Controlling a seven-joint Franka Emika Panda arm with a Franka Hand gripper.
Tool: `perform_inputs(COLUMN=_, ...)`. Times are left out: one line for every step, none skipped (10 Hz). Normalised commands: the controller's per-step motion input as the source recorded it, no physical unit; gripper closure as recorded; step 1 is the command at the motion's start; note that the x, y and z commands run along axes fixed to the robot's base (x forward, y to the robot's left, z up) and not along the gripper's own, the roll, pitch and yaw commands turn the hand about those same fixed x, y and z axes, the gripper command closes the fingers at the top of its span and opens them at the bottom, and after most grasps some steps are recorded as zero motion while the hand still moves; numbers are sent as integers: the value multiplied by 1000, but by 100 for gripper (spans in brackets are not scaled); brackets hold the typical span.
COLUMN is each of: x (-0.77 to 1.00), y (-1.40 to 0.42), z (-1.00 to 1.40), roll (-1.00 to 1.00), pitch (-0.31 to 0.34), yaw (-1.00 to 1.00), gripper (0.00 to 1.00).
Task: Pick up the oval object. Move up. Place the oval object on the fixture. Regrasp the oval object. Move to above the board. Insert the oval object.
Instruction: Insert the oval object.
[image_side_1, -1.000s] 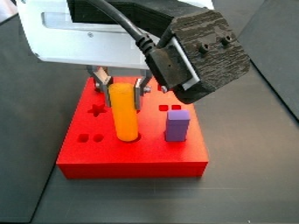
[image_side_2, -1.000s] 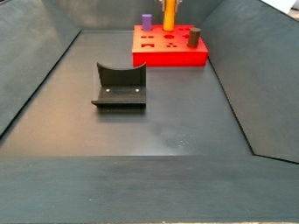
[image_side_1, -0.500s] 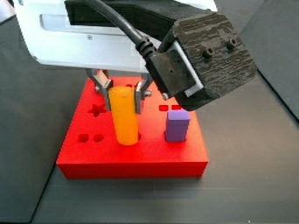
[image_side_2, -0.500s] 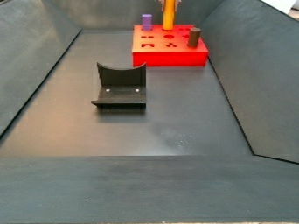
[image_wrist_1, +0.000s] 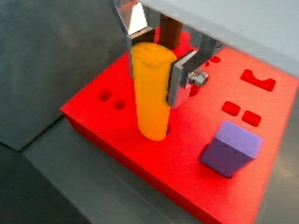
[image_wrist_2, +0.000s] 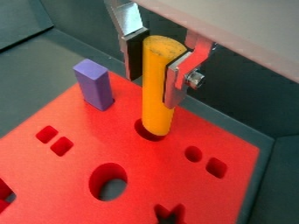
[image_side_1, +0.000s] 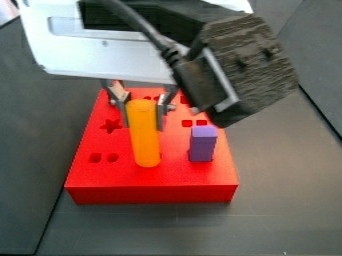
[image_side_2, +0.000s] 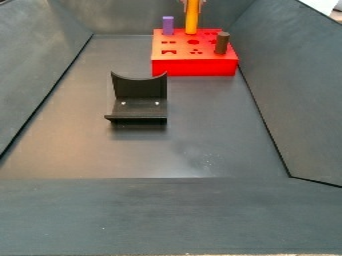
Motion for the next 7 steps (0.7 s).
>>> perform_inputs(x=80, y=157, z=-243, roll=116, pitch=97, yaw=-9, gripper=100)
perform_inputs(x=0, y=194, z=-237, roll=119, pitch=80, yaw=0, gripper=100)
perform_inputs(x=-26, y=180, z=-220, roll=91, pitch=43, yaw=0, gripper=100)
perform_inputs(x=-231, y=0, z=-249, roll=94, pitch=0, yaw=0, gripper=100)
perform_inputs(x=-180, y=0, z=-283, roll=63, pitch=0, yaw=0, gripper=100)
perform_inputs(x=-154, y=0, z=-337, roll=51, pitch=0, yaw=0, gripper=100)
perform_inputs(x=0, y=-69, z=-449, roll=0, pitch=-4, yaw=0, gripper=100)
